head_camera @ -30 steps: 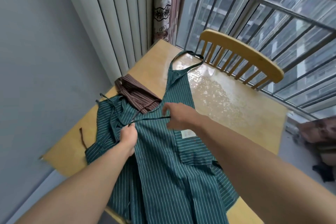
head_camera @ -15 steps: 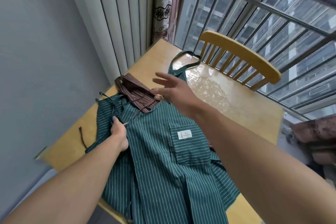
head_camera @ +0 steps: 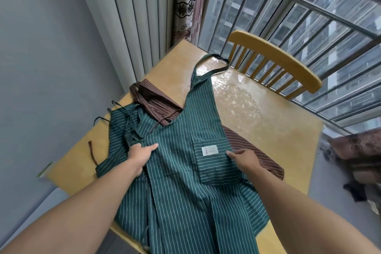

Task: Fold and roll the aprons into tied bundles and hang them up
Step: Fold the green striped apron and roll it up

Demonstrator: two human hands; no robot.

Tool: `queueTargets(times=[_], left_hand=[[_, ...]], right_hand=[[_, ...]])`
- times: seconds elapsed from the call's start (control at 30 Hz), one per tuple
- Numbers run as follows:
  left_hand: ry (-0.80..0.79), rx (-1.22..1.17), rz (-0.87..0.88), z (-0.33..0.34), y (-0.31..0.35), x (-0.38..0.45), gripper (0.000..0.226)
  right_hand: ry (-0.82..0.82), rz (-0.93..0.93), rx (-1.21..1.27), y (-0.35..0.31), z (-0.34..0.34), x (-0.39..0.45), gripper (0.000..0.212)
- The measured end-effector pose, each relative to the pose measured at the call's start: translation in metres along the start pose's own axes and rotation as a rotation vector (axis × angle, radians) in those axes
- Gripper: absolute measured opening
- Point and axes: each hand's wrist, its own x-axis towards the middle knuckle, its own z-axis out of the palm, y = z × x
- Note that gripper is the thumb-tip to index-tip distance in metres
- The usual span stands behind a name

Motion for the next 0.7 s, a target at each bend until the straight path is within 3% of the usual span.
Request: queueTargets(times=[0.1,0.23,0.37,0.5,0.63,0.7], left_hand=[[0.048,0.026,0.018,0.006,-0.001,0.0,0.08],[0.111,0.034,0.097,0.012,0.005,-0.017,0.048],[0.319,0.151,0.149,0.021,0.005,-0.039,0.059],[0.186,0.177,0.117,0.025,-0.003,-0.052,0.072],[0.293,0.258,0.203,0.025,-0.015,-0.073,0.058],[0.301,0.286,0.174,0.029,-0.033,-0.087,0.048]], right_hand=[[0.056,-0.029,0.145,0.003,0.0,0.006,0.016],[0.182,0.014,0.201,0.012,-0.003,0.012,0.021],[0.041,-0.007,0.144,0.025,-0.002,0.012,0.052],[-0.098,-0.04,0.083,0.046,-0.004,0.011,0.083],[-0.244,-0.04,0.008,0.07,-0.01,0.004,0.086],[-0.362,-0.011,-0.033,0.089,-0.012,0.001,0.104]])
